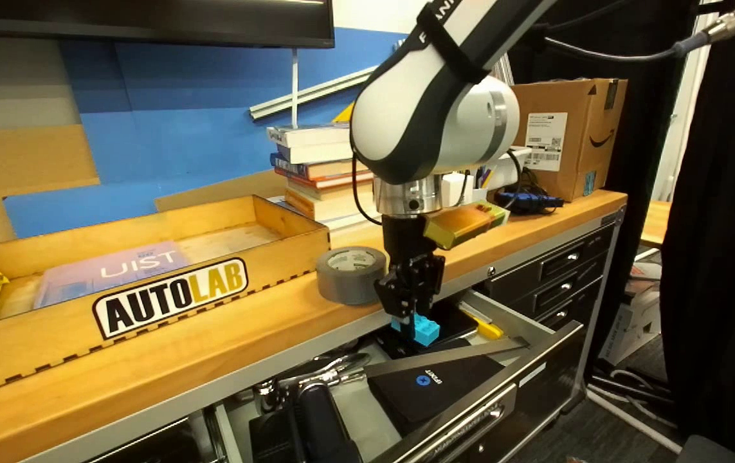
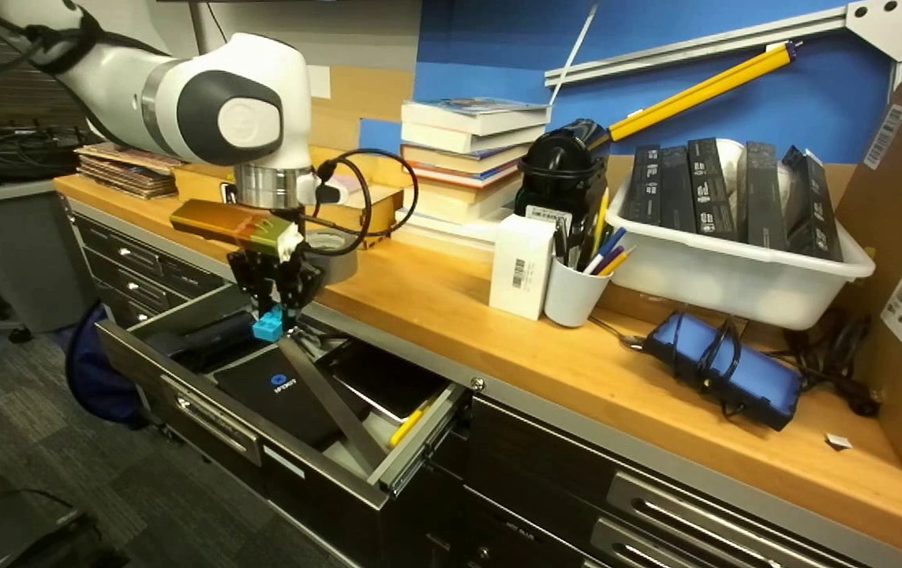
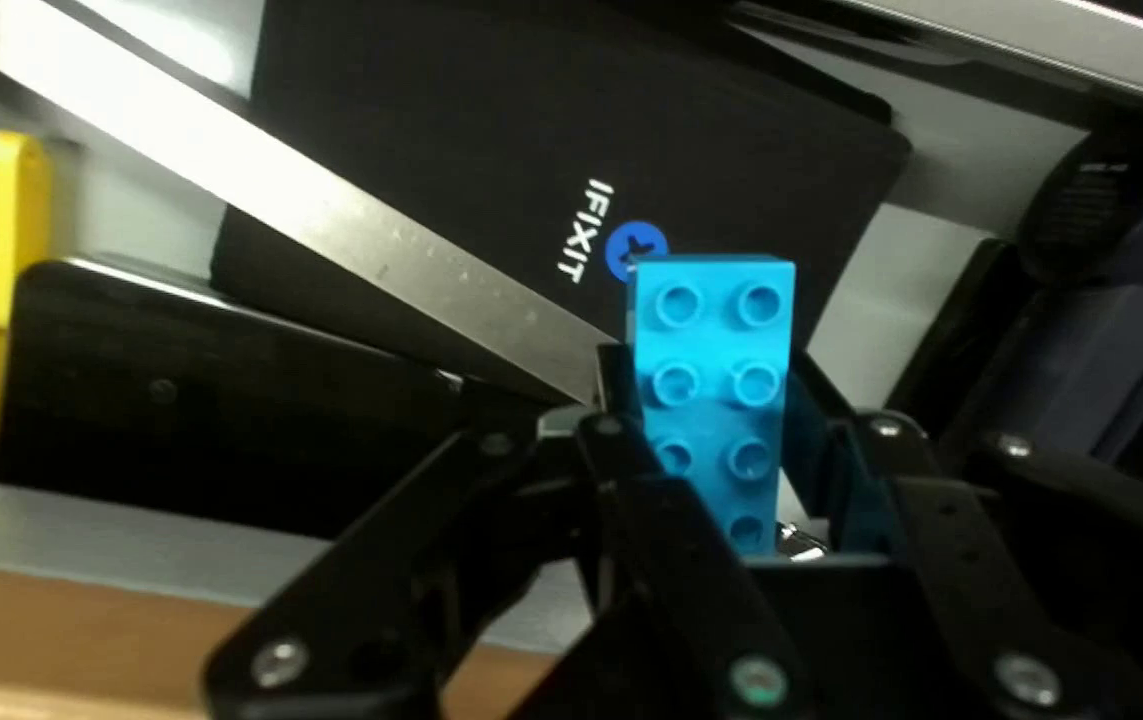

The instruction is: Pick up the blue object from the counter and put it in the drawer and close it

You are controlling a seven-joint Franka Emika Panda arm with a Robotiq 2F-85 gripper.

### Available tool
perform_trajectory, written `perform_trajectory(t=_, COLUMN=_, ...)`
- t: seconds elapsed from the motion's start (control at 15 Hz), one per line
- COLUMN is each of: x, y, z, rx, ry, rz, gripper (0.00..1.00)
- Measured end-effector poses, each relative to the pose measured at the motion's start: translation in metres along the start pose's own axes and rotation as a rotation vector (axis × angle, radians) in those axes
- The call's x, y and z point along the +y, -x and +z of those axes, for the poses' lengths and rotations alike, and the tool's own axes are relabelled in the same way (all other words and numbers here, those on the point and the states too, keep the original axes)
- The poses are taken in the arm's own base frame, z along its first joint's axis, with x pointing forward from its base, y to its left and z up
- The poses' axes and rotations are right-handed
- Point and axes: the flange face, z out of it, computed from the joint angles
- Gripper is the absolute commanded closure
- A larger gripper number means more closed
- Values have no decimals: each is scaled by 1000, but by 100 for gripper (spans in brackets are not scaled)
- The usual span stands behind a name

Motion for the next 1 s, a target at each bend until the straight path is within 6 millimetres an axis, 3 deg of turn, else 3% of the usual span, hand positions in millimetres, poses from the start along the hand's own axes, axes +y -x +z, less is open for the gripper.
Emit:
perform_trajectory(t=0.07, x=7, y=4, z=5, rx=-12, ry=-1, rz=20, gripper=35)
perform_trajectory(t=0.33, x=16, y=22, z=20, rx=-51, ry=13, rz=94, gripper=4)
perform_trajectory(t=0.4, x=15, y=30, z=22, rx=-59, ry=23, rz=113, gripper=1)
perform_trajectory(t=0.73, x=10, y=78, z=36, rx=-159, ry=68, rz=187, gripper=0)
perform_trajectory(t=1.0, x=11, y=100, z=58, rx=-253, ry=57, rz=196, gripper=0)
